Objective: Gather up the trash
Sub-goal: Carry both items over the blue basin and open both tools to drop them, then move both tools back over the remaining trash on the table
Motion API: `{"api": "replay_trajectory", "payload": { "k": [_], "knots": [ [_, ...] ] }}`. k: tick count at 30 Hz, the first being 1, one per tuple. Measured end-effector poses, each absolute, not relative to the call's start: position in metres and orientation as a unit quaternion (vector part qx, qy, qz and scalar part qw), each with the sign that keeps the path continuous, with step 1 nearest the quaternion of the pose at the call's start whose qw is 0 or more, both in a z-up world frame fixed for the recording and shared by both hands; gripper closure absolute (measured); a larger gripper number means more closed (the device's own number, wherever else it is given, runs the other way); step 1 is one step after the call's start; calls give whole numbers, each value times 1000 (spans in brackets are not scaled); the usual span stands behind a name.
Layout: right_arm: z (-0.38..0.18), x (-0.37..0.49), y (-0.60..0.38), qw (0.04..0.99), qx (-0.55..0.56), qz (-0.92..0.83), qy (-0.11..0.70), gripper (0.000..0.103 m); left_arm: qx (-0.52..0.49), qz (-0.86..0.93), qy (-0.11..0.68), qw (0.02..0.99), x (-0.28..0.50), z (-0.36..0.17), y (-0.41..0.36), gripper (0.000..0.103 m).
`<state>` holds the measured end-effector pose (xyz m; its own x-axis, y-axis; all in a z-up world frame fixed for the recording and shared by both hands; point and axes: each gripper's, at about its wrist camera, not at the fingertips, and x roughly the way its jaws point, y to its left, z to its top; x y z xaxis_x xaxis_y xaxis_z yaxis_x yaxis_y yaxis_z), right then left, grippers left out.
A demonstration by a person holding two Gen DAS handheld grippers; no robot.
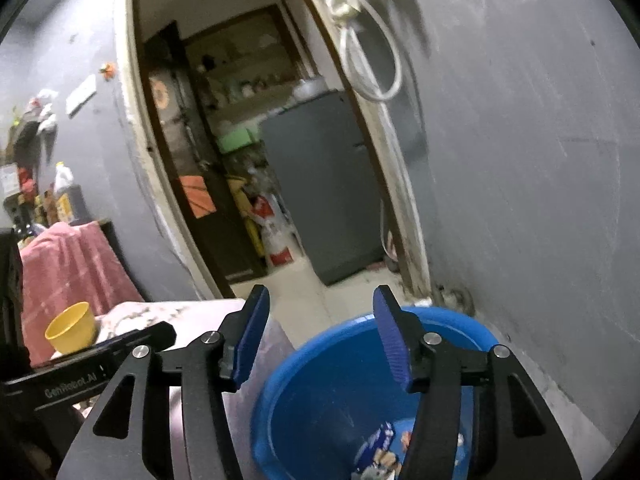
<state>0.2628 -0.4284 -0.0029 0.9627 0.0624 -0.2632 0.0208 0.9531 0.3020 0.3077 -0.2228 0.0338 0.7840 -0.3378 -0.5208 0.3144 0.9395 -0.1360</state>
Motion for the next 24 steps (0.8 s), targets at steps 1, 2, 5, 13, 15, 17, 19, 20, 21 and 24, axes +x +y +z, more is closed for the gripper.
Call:
{"api": "replay_trajectory", "payload": {
  "k": [1,2,5,13,15,17,19,20,21,24],
  "knots": [
    [-1,262,-424,980,149,17,128,43,-23,-166,272,948,305,36,-217,37],
    [1,261,-420,982,147,24,119,39,-28,-159,263,951,301,39,-210,35],
    [7,259,-408,985,137,42,98,31,-39,-135,245,959,292,47,-187,30],
    [19,248,-372,989,112,91,39,1,-43,-64,169,983,254,64,-131,3],
    [23,240,-363,989,104,107,19,0,-39,-50,155,986,245,65,-120,2],
    [24,238,-355,988,96,121,7,0,-35,-39,145,988,237,65,-110,2],
    [26,236,-344,987,84,134,-3,0,-32,-28,137,990,231,66,-100,2],
    [27,235,-338,987,79,142,-9,0,-31,-23,133,990,227,65,-97,2],
    [29,234,-333,986,75,148,-13,0,-31,-18,129,991,223,66,-92,2],
    [31,230,-320,985,62,162,-25,0,-32,-5,121,992,216,66,-80,2]
  ]
}}
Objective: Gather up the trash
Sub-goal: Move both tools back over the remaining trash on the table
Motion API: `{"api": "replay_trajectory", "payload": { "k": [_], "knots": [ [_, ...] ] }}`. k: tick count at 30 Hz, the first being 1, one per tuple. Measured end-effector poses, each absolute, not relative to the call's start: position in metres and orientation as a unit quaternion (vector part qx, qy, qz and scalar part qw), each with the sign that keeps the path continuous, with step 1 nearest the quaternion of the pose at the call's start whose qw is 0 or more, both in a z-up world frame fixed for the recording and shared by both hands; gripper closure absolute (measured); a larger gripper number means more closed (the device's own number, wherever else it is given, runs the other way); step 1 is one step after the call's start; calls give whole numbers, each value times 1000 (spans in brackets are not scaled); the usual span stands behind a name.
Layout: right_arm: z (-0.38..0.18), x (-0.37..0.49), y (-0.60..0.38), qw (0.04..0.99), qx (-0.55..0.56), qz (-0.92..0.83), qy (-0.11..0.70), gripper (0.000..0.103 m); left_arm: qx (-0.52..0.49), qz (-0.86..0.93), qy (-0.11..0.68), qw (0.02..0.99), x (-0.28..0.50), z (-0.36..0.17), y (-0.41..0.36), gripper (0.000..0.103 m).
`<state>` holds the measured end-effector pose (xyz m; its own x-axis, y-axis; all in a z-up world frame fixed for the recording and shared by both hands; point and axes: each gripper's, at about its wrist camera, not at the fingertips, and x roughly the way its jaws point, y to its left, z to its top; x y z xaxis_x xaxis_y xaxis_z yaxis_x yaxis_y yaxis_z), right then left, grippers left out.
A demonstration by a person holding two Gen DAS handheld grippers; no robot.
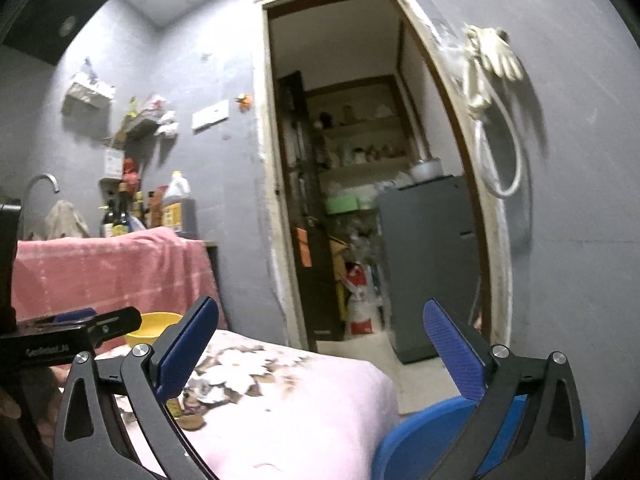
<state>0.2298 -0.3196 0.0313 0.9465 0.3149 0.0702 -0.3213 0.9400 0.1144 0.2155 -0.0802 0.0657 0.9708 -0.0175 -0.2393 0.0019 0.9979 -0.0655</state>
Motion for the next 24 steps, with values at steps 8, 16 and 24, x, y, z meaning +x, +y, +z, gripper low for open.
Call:
{"api": "replay_trajectory", "payload": {
  "k": [8,16,24],
  "knots": [
    [30,224,-281,980,25,192,-39,0,-35,25,122,992,203,61,-44,2],
    [25,233,-257,980,12,200,-16,0,-33,37,162,986,209,48,-6,2],
    [13,257,-228,977,-19,206,57,0,-43,29,218,974,224,24,20,2]
  ]
}}
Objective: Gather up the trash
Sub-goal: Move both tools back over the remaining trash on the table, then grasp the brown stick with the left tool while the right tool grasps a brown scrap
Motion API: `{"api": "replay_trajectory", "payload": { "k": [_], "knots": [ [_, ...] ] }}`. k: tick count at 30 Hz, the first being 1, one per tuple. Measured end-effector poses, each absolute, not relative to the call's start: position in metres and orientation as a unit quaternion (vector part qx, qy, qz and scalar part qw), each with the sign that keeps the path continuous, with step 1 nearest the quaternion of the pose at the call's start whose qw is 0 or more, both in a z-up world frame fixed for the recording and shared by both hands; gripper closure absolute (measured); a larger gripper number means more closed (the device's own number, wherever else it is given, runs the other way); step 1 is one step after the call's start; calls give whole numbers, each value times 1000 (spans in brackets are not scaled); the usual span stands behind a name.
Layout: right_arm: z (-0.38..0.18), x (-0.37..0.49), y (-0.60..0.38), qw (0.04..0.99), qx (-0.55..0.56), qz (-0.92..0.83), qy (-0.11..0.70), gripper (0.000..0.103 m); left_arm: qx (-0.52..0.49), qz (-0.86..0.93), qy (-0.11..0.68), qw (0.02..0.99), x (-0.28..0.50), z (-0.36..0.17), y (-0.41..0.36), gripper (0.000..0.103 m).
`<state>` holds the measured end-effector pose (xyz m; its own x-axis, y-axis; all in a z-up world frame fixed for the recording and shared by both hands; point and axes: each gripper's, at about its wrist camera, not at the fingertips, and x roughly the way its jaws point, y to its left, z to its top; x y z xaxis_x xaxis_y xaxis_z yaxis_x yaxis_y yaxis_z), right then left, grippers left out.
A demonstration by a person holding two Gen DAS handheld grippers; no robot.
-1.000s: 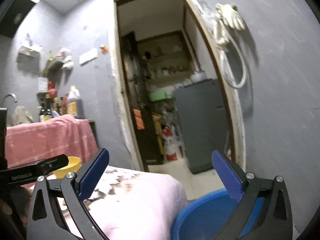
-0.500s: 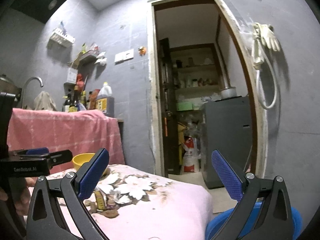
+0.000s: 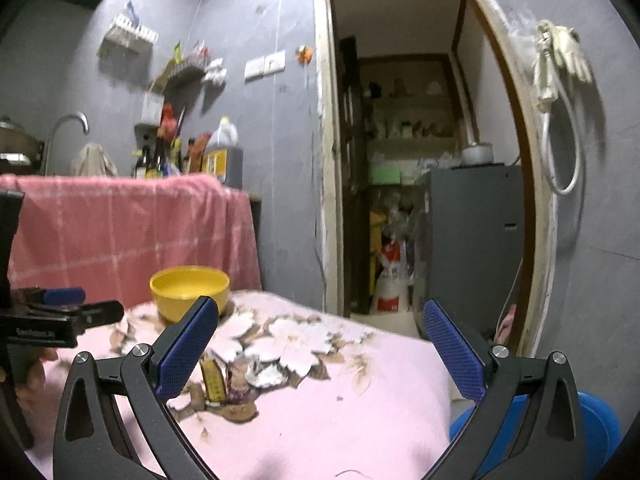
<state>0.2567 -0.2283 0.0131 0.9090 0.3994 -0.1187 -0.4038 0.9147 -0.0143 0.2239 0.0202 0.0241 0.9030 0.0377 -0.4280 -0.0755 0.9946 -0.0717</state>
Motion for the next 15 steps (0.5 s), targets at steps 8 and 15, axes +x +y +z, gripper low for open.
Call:
{"api": "replay_trajectory", "payload": {
  "k": [8,15],
  "knots": [
    [-6,288,-216,957,-20,227,177,0,-62,-1,308,949,252,6,27,7],
    [-20,304,-210,930,-10,266,253,22,-47,-45,374,925,272,-8,16,38]
  ]
}}
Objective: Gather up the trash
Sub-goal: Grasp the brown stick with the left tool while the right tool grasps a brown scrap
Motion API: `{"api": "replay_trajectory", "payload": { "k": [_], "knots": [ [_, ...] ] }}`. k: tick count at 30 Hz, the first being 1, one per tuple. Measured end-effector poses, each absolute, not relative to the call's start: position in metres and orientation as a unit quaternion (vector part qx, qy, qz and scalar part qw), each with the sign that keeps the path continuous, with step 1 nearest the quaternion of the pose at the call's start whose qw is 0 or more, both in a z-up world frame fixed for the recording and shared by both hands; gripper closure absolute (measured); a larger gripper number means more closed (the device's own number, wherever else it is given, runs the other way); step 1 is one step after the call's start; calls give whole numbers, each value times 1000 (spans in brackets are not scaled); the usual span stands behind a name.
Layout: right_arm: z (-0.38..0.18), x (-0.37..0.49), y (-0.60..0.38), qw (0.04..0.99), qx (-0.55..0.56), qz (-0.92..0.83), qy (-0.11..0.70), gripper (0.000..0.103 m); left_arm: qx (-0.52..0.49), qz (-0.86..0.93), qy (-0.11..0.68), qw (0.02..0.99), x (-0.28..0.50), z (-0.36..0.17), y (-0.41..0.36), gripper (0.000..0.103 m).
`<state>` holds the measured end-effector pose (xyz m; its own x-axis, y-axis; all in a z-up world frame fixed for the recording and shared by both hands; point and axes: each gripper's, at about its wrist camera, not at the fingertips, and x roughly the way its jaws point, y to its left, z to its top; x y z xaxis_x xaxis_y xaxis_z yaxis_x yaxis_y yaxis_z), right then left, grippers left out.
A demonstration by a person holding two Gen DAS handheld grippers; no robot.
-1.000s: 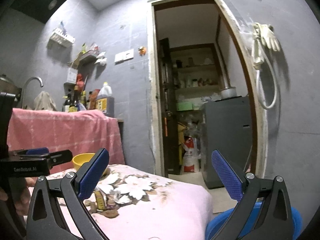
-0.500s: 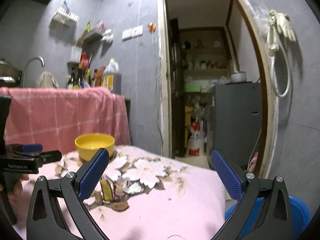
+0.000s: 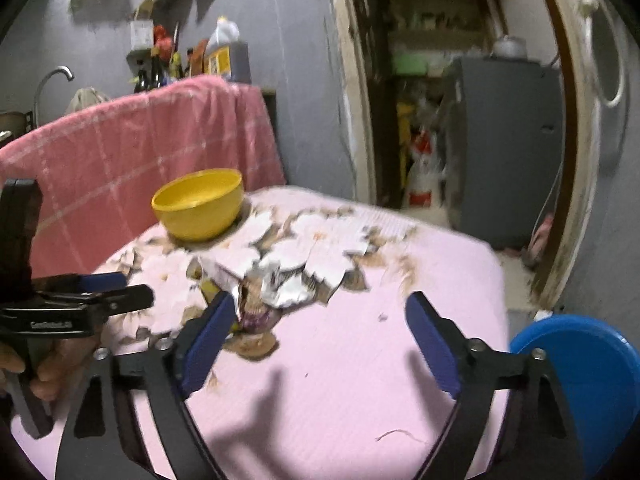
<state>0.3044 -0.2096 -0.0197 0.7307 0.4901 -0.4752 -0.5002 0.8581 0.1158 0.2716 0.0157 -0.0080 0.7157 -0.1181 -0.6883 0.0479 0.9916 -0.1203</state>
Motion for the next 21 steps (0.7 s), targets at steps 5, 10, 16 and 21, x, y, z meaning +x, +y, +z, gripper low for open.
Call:
{"api": "replay_trajectory", "payload": {
  "k": [5,10,16,21],
  "knots": [
    [-27,306,-192,916,-40,289,276,31,-24,-67,411,909,284,-17,5,55],
    [-36,313,-174,896,-74,311,309,42,5,-82,416,905,292,-19,-2,65],
    [-42,320,-162,881,-86,326,333,53,14,-95,424,901,302,-24,-4,76],
    [-44,322,-155,872,-93,336,345,65,18,-105,430,896,307,-27,-7,87]
  ]
}}
